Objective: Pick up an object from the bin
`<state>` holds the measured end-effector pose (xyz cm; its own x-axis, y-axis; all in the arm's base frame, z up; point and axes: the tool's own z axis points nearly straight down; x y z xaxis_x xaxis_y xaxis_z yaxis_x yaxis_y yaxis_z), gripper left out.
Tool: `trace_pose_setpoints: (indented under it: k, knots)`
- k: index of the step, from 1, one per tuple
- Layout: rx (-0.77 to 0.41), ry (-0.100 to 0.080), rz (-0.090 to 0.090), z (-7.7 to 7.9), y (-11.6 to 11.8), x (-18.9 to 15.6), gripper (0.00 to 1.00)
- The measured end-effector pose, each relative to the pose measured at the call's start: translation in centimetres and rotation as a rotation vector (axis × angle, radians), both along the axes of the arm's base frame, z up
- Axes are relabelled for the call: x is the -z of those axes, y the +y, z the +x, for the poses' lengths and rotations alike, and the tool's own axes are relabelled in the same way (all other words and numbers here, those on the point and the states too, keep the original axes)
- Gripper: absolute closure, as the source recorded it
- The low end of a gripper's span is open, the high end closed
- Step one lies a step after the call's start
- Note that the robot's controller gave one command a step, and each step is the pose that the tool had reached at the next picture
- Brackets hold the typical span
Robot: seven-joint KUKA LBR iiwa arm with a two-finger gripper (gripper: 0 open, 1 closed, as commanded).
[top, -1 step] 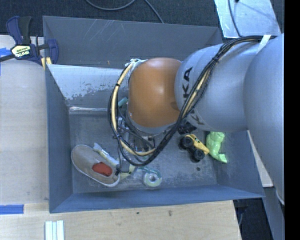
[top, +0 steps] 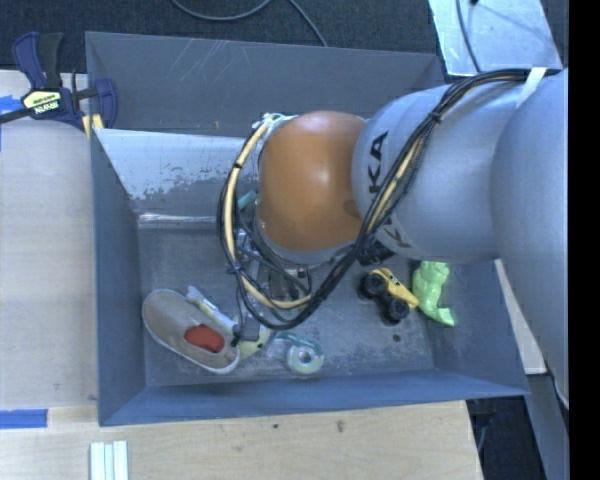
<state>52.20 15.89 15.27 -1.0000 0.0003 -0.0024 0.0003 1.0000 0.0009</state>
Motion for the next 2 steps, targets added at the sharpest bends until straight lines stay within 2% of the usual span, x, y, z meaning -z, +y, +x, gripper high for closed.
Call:
trace_pose_setpoints:
  k: [1, 2]
  knots:
    - [0.134, -0.004, 0.002, -0.2, 1.9, 3.7, 0.00]
    - [0.210, 0.003, -0.001, -1.7, 2.7, 4.3, 0.00]
